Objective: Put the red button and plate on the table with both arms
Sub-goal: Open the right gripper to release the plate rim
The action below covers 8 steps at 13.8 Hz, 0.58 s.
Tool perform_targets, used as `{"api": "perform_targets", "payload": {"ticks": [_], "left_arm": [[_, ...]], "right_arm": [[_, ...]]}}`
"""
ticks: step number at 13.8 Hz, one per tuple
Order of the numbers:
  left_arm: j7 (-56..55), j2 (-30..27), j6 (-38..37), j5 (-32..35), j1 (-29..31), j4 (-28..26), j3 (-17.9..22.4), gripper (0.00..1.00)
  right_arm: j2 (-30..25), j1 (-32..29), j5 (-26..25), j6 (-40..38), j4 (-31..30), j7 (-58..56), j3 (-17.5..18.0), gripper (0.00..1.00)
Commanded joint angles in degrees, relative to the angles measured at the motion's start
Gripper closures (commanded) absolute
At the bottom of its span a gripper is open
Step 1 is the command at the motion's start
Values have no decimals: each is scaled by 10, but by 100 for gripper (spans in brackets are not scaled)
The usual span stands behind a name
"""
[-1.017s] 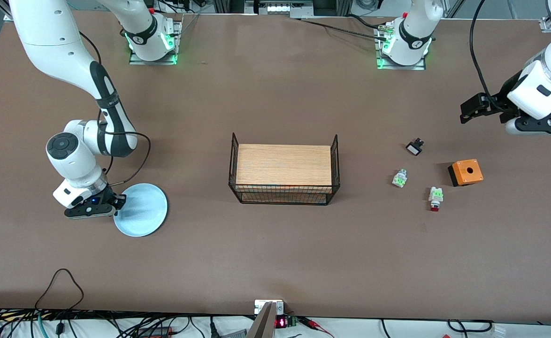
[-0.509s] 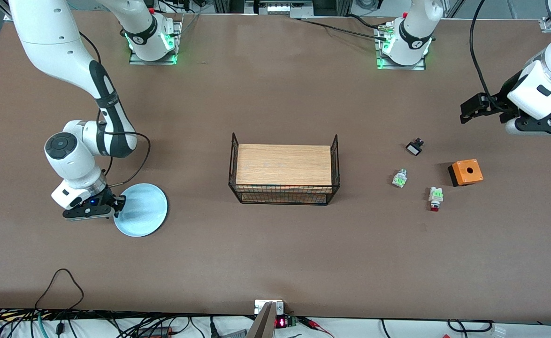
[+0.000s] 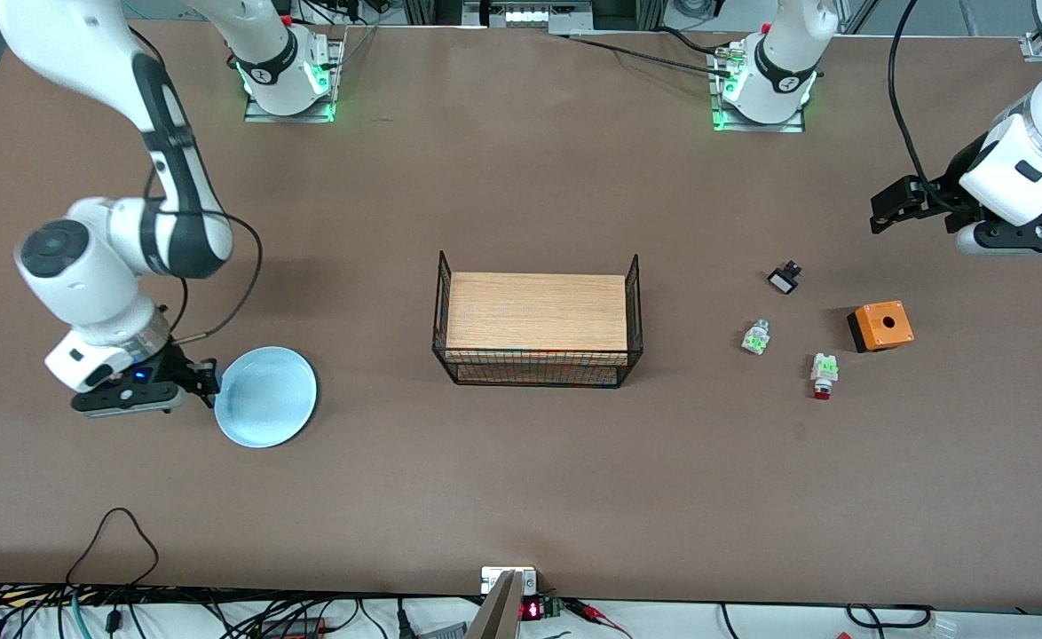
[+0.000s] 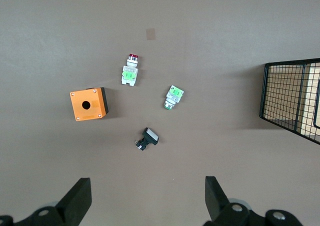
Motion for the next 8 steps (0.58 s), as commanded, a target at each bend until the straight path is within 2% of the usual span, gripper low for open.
{"api": "perform_targets", "payload": {"ticks": [1, 5, 8], "left_arm": [[-3, 5, -13, 5, 0, 16, 0, 0], [-4, 5, -13, 5, -1, 16, 0, 0], [-4, 5, -13, 5, -1, 16, 0, 0]], "right_arm": [[-18, 1, 0, -102, 44, -8, 1, 0], [-66, 1, -84, -210, 65, -18, 0, 0], [-79, 2, -82, -333, 129, -11, 0, 0]]}}
